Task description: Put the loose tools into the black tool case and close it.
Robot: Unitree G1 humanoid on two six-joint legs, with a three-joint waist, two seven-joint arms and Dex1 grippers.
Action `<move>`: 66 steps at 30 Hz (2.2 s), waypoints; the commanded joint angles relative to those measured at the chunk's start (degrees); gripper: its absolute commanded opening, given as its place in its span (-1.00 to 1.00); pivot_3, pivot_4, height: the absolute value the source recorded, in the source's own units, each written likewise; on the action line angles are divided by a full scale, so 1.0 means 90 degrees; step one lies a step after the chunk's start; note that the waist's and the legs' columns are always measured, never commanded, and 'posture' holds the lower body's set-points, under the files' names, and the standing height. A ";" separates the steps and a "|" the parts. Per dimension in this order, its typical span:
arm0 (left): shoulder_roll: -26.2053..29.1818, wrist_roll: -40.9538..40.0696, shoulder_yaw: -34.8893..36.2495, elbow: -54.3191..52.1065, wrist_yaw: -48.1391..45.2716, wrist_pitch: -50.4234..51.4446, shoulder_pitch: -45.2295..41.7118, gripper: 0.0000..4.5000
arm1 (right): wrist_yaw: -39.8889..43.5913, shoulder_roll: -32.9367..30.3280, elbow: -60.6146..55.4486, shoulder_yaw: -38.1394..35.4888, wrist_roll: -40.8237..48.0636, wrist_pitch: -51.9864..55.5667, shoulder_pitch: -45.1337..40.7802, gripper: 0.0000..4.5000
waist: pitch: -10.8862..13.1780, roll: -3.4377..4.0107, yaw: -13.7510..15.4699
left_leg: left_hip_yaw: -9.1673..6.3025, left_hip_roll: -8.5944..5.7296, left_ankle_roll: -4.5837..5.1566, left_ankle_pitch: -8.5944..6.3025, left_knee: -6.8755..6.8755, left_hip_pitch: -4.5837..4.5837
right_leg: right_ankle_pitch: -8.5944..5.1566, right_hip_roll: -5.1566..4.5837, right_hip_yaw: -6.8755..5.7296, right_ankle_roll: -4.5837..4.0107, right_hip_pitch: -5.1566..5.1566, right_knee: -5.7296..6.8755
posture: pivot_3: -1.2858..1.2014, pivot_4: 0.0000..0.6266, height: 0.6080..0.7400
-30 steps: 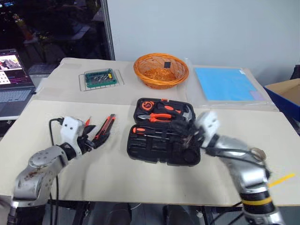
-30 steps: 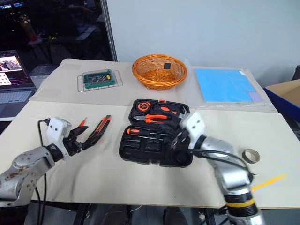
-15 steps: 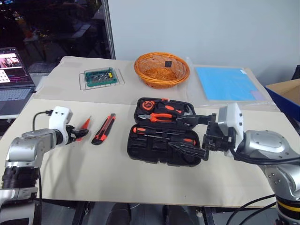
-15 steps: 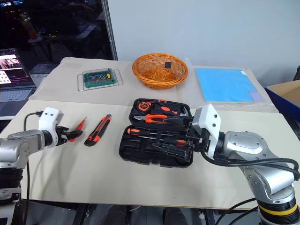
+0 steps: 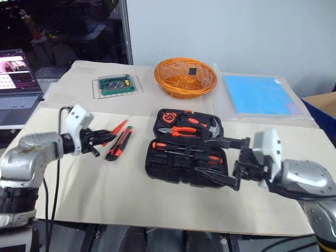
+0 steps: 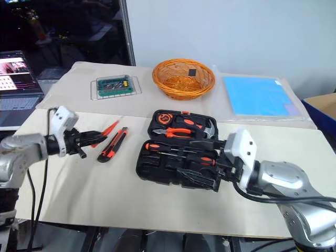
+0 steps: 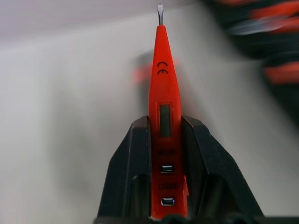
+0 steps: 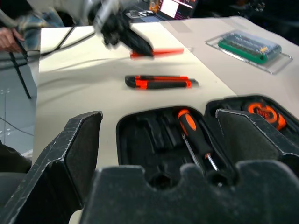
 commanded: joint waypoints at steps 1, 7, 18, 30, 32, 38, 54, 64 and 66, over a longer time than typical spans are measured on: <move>-0.0386 0.0372 -0.1313 -0.0125 -0.0880 -0.0458 -0.0943 -0.80 | 0.0174 -0.0215 -0.0627 -0.1070 0.0264 -0.0200 0.0756 1.00 | -0.0004 0.0014 0.0065 | 0.0001 -0.0005 0.0001 0.0001 0.0002 -0.0002 | -0.0003 -0.0001 0.0001 0.0007 0.0008 -0.0004 | 0.03 -0.52 1.00; -0.1401 0.1809 -0.3185 0.0932 -0.1219 -0.1371 -0.1978 -0.80 | 0.0234 -0.0205 -0.1118 -0.2705 0.0413 -0.0125 0.2279 1.00 | -0.0008 0.0020 -0.0041 | -0.0012 0.0001 0.0003 0.0001 0.0032 0.0004 | -0.0026 0.0016 0.0007 0.0051 0.0018 0.0013 | 0.03 -0.52 1.00; -0.2042 0.3257 -0.3867 0.2715 -0.1399 -0.2955 -0.2346 -0.80 | -0.0379 -0.0203 -0.1658 -0.2865 0.0679 -0.0086 0.2861 1.00 | -0.0009 0.0021 -0.0146 | -0.0022 -0.0003 0.0003 0.0001 0.0038 0.0003 | -0.0026 0.0014 0.0009 0.0060 0.0025 0.0013 | 0.03 -0.52 1.00; -0.2162 0.3552 -0.3786 0.2799 -0.1990 -0.3182 -0.2405 -0.80 | -0.0595 -0.0326 -0.1707 -0.2838 0.0811 -0.0133 0.2977 1.00 | -0.0010 0.0023 -0.0158 | -0.0025 -0.0001 0.0004 0.0000 0.0037 0.0028 | -0.0029 0.0014 0.0005 0.0060 0.0057 0.0009 | 0.03 -0.52 1.00; -0.2174 0.3625 -0.3781 0.2805 -0.2013 -0.3149 -0.2419 -0.80 | -0.0613 -0.0348 -0.1690 -0.2817 0.0812 -0.0142 0.2961 1.00 | -0.0009 0.0023 -0.0155 | -0.0026 -0.0002 0.0004 0.0000 0.0037 0.0028 | -0.0029 0.0014 0.0004 0.0061 0.0058 0.0009 | 0.03 -0.52 1.00; -0.2049 0.3652 -0.3730 0.2616 -0.2277 -0.2819 -0.2433 -0.35 | -0.0643 -0.0433 -0.1616 -0.2710 0.0800 -0.0158 0.2862 1.00 | -0.0010 0.0023 -0.0167 | -0.0027 -0.0001 0.0004 0.0000 0.0038 0.0031 | -0.0029 0.0015 0.0003 0.0061 0.0061 0.0009 | 0.03 -0.52 1.00; -0.2909 0.2001 -0.1271 0.1131 -0.0250 -0.1419 -0.0937 -0.26 | -0.0673 -0.0554 -0.1384 -0.2357 0.0683 -0.0200 0.2478 1.00 | -0.0011 0.0026 -0.0158 | -0.0033 -0.0001 0.0004 0.0001 0.0040 0.0033 | -0.0028 0.0014 -0.0001 0.0063 0.0068 0.0011 | 0.03 -0.52 1.00; -0.3146 0.3184 -0.2177 0.0916 0.1250 -0.2200 0.0890 -0.99 | -0.0701 -0.0605 -0.1341 -0.2209 0.0664 -0.0118 0.2334 1.00 | -0.0019 0.0034 -0.0136 | -0.0044 -0.0006 0.0003 0.0000 0.0047 0.0049 | -0.0027 0.0013 -0.0002 0.0064 0.0096 0.0006 | 0.03 -0.52 1.00; -0.3016 0.3346 -0.2340 0.0931 0.1262 -0.2403 0.1067 -0.99 | -0.0669 -0.0632 -0.1329 -0.2232 0.0647 -0.0099 0.2364 1.00 | -0.0040 0.0038 -0.0156 | -0.0041 -0.0005 0.0003 0.0000 0.0042 0.0062 | -0.0028 0.0011 -0.0001 0.0062 0.0107 0.0002 | 0.03 -0.52 1.00</move>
